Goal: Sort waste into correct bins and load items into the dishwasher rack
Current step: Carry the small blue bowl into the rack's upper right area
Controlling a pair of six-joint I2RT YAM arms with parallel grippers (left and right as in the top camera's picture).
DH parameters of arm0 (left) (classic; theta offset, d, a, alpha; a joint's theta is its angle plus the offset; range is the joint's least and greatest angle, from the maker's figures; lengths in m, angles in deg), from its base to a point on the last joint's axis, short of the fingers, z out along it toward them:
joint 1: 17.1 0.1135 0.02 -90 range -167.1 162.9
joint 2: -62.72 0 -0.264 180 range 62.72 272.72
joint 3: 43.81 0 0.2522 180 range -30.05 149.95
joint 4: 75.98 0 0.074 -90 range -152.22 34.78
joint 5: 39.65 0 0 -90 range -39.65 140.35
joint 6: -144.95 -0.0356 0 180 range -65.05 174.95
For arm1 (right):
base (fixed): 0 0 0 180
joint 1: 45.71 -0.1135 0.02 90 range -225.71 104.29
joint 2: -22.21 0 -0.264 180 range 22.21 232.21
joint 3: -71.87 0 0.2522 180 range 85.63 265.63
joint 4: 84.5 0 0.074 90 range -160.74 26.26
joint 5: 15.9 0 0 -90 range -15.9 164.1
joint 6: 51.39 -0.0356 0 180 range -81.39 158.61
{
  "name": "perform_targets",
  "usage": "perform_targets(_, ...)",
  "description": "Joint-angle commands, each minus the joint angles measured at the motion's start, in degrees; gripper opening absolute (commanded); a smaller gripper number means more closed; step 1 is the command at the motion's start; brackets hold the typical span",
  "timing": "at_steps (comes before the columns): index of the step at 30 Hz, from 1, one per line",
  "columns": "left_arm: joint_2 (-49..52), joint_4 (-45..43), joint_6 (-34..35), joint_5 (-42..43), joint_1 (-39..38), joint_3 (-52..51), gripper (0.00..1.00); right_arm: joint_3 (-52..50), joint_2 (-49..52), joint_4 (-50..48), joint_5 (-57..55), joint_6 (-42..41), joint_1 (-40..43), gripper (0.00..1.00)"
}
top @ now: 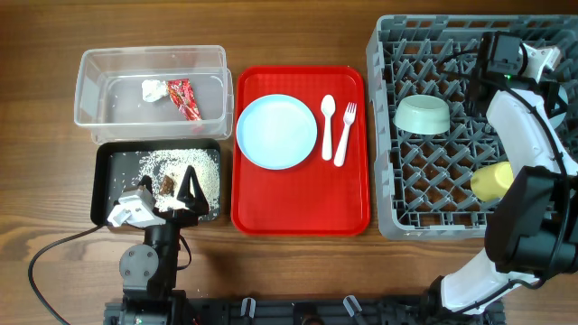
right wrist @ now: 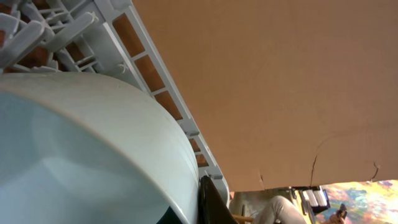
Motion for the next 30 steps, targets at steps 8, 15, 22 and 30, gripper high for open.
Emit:
perform_targets(8,-0.3,0.2,0.5,-0.2,0.5,-0.1,1.00,-0.1,1.5,-6.5,-2.5,9.0,1.3,0.05)
perform_targets(15,-0.3,0.2,0.5,-0.2,0.5,-0.1,1.00,-0.1,2.0,-6.5,-1.4,9.1,1.4,0.04)
perform_targets(22,-0.3,0.2,0.5,-0.2,0.5,-0.1,1.00,-0.2,4.1,-6.0,-1.1,9.1,0.3,0.04)
perform_targets(30,-0.3,0.2,0.5,-0.2,0.5,-0.1,1.00,-0.2,5.1,-5.6,-0.5,9.0,-3.2,0.15)
